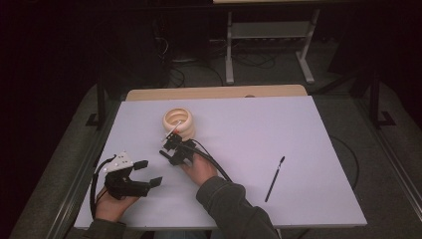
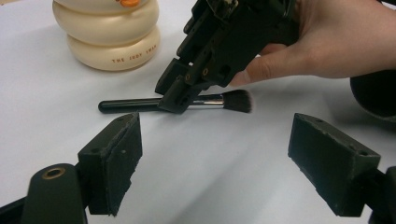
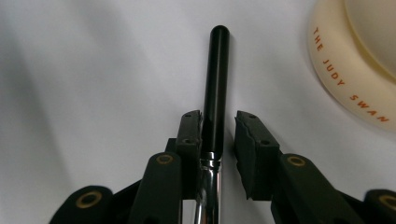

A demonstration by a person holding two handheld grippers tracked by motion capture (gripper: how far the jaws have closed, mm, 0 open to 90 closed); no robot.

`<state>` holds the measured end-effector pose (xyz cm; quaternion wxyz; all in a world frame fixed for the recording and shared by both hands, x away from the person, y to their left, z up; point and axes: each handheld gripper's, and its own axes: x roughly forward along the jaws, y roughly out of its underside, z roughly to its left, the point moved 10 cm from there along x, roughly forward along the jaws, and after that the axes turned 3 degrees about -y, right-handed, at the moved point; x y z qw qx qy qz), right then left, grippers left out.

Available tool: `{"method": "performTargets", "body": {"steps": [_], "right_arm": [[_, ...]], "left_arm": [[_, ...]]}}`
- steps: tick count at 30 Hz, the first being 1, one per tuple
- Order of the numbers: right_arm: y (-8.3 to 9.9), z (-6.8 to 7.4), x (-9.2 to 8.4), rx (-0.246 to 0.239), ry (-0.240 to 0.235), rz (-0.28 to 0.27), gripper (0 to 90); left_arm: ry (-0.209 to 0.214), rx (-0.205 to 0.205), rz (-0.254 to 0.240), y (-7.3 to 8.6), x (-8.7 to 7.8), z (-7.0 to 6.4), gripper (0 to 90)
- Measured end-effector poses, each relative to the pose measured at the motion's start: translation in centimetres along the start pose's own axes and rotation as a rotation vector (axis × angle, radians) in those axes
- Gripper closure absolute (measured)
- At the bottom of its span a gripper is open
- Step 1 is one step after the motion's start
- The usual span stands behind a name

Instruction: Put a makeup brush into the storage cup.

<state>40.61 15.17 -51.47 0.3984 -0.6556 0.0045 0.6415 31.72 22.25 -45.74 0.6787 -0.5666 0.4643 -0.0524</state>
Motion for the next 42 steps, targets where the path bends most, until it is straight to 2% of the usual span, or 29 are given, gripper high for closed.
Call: {"method": "performTargets", "body": {"steps": [3, 9, 14, 20, 24, 34, 42], "right_arm": [[0.1, 0.3, 0.0, -0.046, 0.04, 0.01, 72.8], [0.0, 0.5, 0.1, -0.071, 0.05, 0.015, 78.6], [0.0, 0.3, 0.1, -0.057, 0.02, 0.018, 78.8], [0.2, 0.2, -0.2, -0.075, -0.012, 0.024, 78.9], [0.1, 0.2, -0.6, -0.085, -0.011, 0.013, 78.9], [0.5, -0.4, -3.0, -0.099, -0.037, -0.005, 78.9], [1.0, -1.1, -4.9, -0.079, -0.059, -0.027, 78.9]], "left_arm": [[-0.002, 0.005, 0.005, 0.0, 0.0, 0.0, 17.4], [0.0, 0.011, 0.003, 0.0, 0.0, -0.1, 17.5], [-0.004, 0.012, 0.005, 0.0, 0.0, -0.1, 17.6], [-0.007, 0.002, -0.004, 0.0, 0.0, 0.0, 17.6], [-0.008, 0.001, -0.001, 0.0, 0.0, 0.0, 17.7], [-0.001, 0.006, -0.014, -0.2, 0.1, -0.2, 17.7], [0.006, 0.017, -0.009, -0.2, 0.2, -0.6, 17.7]]}}
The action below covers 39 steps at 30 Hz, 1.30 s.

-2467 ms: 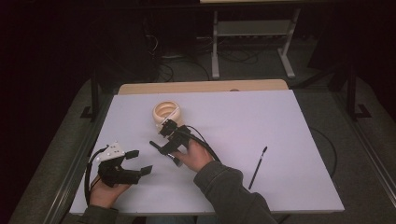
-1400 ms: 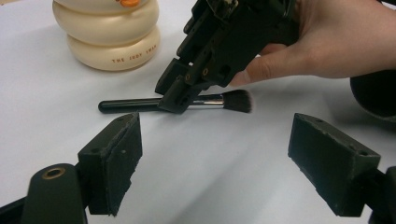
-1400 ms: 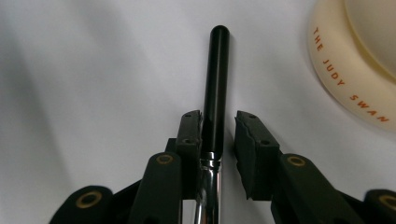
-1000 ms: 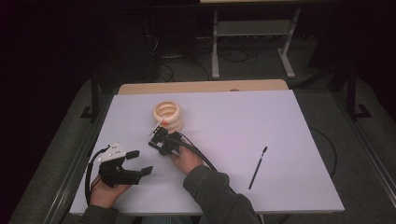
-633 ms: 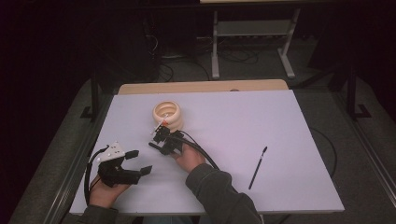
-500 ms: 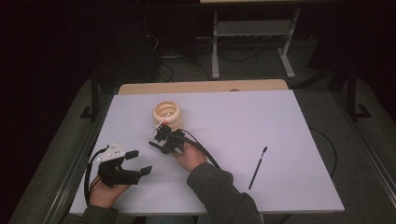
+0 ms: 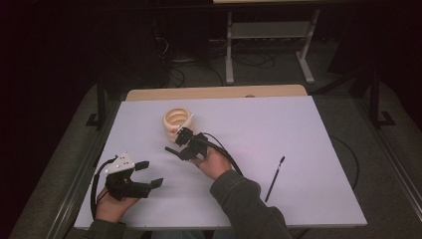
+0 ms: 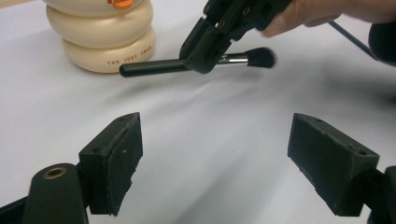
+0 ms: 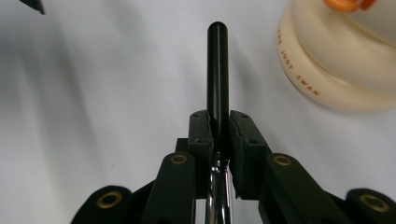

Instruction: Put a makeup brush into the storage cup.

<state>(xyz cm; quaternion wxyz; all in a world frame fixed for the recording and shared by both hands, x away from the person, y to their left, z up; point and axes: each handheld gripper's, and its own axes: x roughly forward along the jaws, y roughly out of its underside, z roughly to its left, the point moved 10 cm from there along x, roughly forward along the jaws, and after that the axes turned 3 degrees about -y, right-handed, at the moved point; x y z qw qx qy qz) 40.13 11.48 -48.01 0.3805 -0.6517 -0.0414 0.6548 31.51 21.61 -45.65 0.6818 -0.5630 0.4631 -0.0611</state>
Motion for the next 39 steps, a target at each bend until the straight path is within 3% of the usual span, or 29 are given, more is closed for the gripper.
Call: {"method": "performTargets", "body": {"steps": [7, 16, 20, 22, 33, 39], "right_arm": [[0.4, -0.4, -2.3, -0.018, 0.0, -0.02, 78.9], [1.7, -0.7, -4.9, -0.049, -0.034, -0.044, 78.9], [2.2, -0.6, -5.6, -0.07, -0.037, -0.049, 78.8], [2.8, -0.5, -6.2, -0.091, -0.037, -0.041, 78.8], [4.5, 0.8, -8.1, -0.15, -0.081, -0.035, 78.9], [5.0, 1.7, -9.0, -0.188, -0.112, -0.039, 78.8]], "left_arm": [[-0.005, 0.012, 0.007, 0.1, 0.0, 0.0, 17.7], [0.002, 0.036, 0.016, 0.0, 0.0, -0.3, 18.6], [0.01, 0.028, 0.004, -0.3, 0.1, -0.6, 18.7], [0.018, 0.051, 0.014, -0.3, 0.2, -0.8, 18.7], [0.059, 0.083, 0.022, -1.0, 0.4, -1.7, 20.6], [0.083, 0.143, 0.042, -1.6, 0.3, -2.4, 22.7]]}}
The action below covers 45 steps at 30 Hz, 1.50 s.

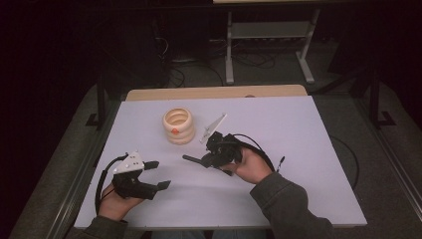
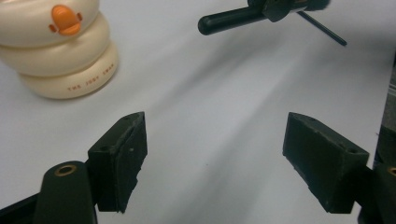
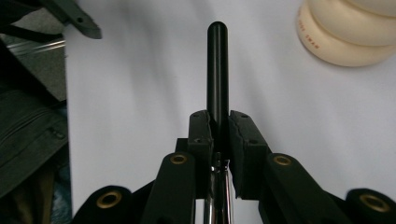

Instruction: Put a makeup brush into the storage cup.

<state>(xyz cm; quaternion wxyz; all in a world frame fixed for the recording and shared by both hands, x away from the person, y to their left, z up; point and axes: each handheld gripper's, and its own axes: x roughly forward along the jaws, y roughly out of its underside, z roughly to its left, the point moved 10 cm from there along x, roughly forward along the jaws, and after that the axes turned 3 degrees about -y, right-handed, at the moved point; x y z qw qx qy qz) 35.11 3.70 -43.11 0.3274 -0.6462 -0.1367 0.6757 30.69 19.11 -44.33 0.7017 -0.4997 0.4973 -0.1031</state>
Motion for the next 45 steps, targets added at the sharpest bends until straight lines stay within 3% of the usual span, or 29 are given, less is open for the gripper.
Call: {"method": "performTargets", "body": {"steps": [8, 15, 19, 22, 25, 30, 33, 35, 43, 45], "right_arm": [[0.8, 1.9, -0.6, -0.044, -0.055, 0.017, 78.8], [1.3, 3.0, -0.6, -0.088, -0.09, 0.033, 78.8], [1.8, 3.5, -0.5, -0.103, -0.113, 0.032, 78.8], [2.0, 4.1, -0.3, -0.124, -0.149, 0.025, 78.8], [2.3, 4.5, -0.2, -0.139, -0.155, 0.036, 78.8], [2.5, 5.0, 0.2, -0.159, -0.189, 0.046, 78.8], [2.5, 5.3, 0.5, -0.171, -0.205, 0.051, 78.8], [2.5, 5.6, 0.6, -0.18, -0.206, 0.057, 78.7], [2.6, 5.9, 1.0, -0.19, -0.206, 0.077, 78.7], [2.7, 6.0, 1.0, -0.194, -0.209, 0.079, 78.7]], "left_arm": [[0.061, 0.085, 0.026, -1.8, 0.2, -1.4, 28.1], [0.144, 0.179, 0.085, -3.2, 0.7, -2.8, 32.4], [0.181, 0.212, 0.12, -3.6, 1.2, -3.5, 36.3], [0.225, 0.234, 0.155, -3.5, 1.8, -4.1, 41.8], [0.271, 0.263, 0.211, -3.0, 2.4, -4.7, 45.5], [0.326, 0.285, 0.245, -2.7, 3.1, -5.5, 55.4], [0.348, 0.289, 0.267, -2.5, 3.3, -5.8, 59.4], [0.354, 0.315, 0.278, -2.3, 3.4, -5.8, 62.8], [0.405, 0.324, 0.307, -1.8, 3.5, -6.4, 75.9], [0.405, 0.344, 0.312, -1.7, 3.4, -6.5, 77.3]]}}
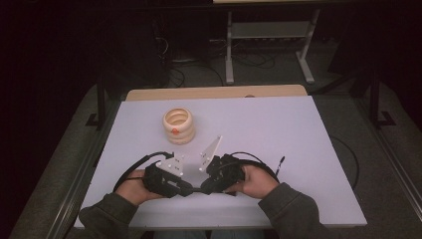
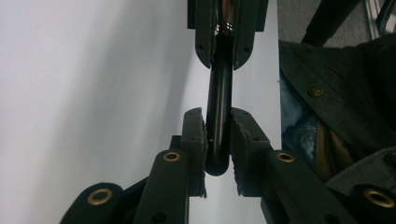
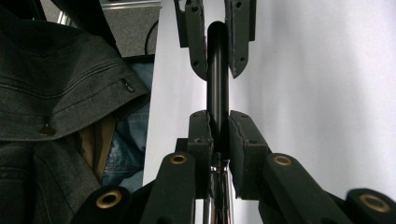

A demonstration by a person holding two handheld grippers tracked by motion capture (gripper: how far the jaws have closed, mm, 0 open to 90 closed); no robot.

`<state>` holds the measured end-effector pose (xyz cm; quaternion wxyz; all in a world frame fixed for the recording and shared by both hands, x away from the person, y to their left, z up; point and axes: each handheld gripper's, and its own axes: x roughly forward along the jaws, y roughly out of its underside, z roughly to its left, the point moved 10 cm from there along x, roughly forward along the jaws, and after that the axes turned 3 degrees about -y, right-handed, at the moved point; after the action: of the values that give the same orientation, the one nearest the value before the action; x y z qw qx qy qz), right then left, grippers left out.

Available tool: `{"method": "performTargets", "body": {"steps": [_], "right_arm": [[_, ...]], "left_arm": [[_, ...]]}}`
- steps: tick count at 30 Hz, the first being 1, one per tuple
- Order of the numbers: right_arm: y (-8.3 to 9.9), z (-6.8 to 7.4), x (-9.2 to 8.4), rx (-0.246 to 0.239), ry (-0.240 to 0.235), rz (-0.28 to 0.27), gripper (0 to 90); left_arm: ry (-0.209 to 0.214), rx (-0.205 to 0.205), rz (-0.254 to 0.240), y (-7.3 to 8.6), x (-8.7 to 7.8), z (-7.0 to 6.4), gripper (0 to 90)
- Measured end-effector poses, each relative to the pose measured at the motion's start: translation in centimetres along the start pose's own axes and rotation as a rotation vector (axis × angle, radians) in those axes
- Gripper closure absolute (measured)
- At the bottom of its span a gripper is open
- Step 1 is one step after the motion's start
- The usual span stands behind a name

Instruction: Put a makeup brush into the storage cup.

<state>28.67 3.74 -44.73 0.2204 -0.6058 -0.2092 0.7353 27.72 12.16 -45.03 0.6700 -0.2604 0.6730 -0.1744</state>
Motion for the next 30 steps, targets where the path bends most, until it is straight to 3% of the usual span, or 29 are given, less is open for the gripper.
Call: {"method": "performTargets", "body": {"steps": [6, 9, 17, 24, 26, 30], "right_arm": [[-0.1, -0.1, -0.2, -0.019, -0.008, -0.035, 76.2], [0.3, -0.3, -0.6, 0.017, -0.025, -0.074, 66.9], [1.8, -0.7, -1.1, 0.059, -0.027, -0.108, 61.8], [2.3, -0.9, -1.1, 0.069, -0.033, -0.117, 64.1], [2.2, -0.8, -1.2, 0.061, -0.047, -0.122, 71.1], [2.1, -0.3, -1.4, 0.062, -0.103, -0.133, 74.5]], "left_arm": [[0.003, 0.005, -0.017, 0.0, -0.4, -0.3, 79.2], [-0.017, 0.019, -0.017, 0.2, -0.5, -0.2, 79.3], [-0.034, -0.016, -0.072, 0.7, -0.8, -0.1, 79.4], [-0.033, -0.015, -0.112, 0.7, -1.4, -0.1, 79.4], [-0.028, -0.021, -0.117, 0.7, -1.6, -0.1, 79.3], [-0.013, -0.016, -0.11, 0.9, -1.4, -0.3, 79.2]]}}
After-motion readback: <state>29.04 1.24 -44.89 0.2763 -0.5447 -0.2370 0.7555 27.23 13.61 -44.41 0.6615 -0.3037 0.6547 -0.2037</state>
